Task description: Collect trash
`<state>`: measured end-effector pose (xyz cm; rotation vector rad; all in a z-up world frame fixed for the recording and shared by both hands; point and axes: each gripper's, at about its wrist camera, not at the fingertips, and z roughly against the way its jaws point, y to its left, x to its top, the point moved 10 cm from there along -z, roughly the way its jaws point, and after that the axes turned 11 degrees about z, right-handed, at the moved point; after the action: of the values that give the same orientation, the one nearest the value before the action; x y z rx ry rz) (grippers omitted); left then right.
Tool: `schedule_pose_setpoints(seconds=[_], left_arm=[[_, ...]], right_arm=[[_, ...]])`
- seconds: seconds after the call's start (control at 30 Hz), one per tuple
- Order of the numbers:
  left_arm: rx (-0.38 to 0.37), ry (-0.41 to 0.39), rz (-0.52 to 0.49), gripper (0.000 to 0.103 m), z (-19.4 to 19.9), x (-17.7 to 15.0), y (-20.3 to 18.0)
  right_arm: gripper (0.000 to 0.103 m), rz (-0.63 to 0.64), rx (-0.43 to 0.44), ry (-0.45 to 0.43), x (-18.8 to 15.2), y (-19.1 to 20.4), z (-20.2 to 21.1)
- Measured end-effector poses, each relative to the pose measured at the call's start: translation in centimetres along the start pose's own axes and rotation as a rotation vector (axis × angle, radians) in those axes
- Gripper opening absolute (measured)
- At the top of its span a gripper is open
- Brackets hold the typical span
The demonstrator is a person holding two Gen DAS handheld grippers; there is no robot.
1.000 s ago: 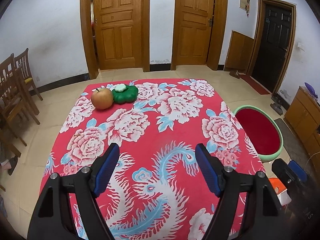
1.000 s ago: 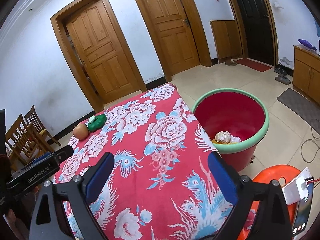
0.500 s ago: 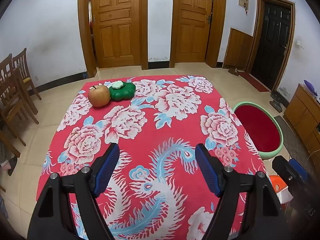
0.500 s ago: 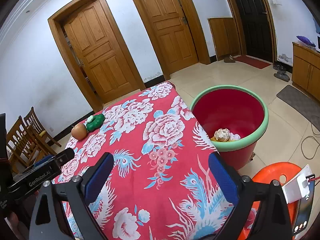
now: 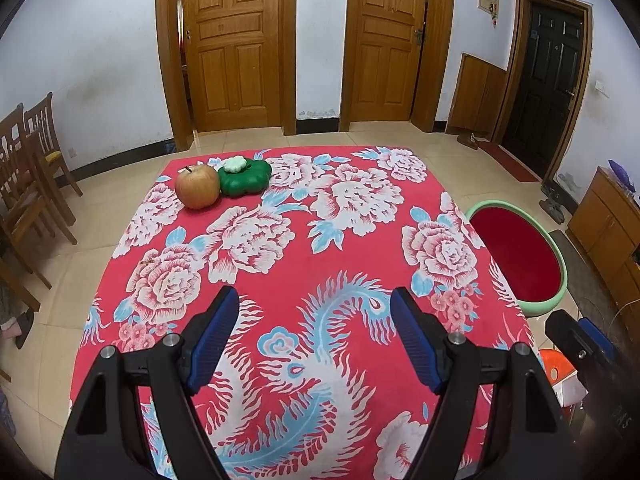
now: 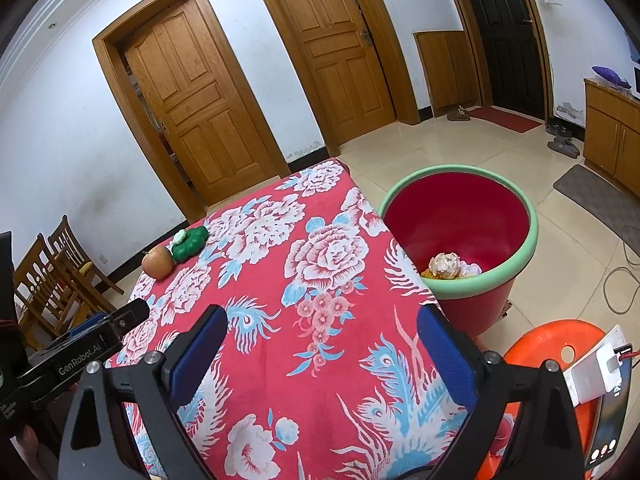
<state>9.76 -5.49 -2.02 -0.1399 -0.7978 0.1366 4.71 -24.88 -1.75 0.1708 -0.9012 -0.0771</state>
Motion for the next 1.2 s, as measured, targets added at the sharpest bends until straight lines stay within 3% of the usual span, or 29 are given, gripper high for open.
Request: schedule_pose_setpoints(seconds=[1.2], left_arm=[[-0.001,0.013,-0.001,0.077,-0.39,-0.65,0.30]], right_arm=[[0.098,-0.012,0.010,0.011,-0.30,0.08,-0.15]])
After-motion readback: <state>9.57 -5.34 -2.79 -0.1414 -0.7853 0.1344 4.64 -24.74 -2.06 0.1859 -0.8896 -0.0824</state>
